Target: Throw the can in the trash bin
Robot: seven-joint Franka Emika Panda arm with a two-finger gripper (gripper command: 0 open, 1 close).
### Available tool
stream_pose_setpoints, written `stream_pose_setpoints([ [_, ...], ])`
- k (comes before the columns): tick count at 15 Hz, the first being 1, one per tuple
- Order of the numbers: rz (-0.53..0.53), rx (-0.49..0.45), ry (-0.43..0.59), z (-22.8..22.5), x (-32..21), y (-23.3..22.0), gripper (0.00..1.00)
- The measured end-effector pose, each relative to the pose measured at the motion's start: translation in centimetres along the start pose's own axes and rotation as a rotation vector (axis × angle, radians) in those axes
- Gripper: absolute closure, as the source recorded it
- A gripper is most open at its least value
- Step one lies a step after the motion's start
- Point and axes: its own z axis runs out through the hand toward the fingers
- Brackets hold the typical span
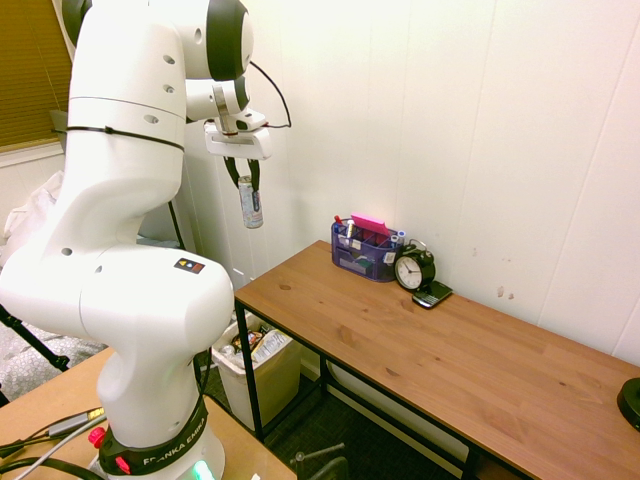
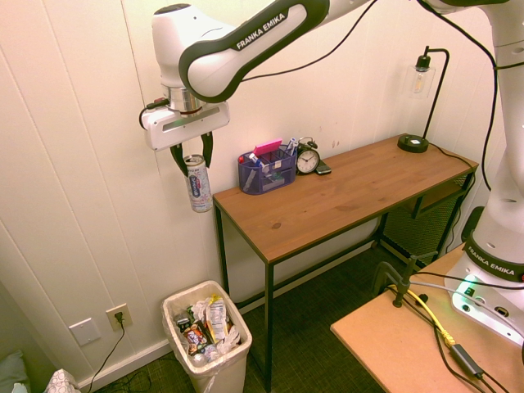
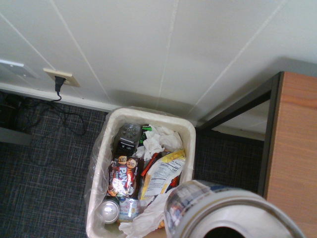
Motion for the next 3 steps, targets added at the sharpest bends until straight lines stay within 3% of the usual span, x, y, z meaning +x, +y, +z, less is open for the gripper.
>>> stream_pose_setpoints([
  [3, 0.001, 0.005, 0.005, -0.29, 0.08, -0.16, 0.00],
])
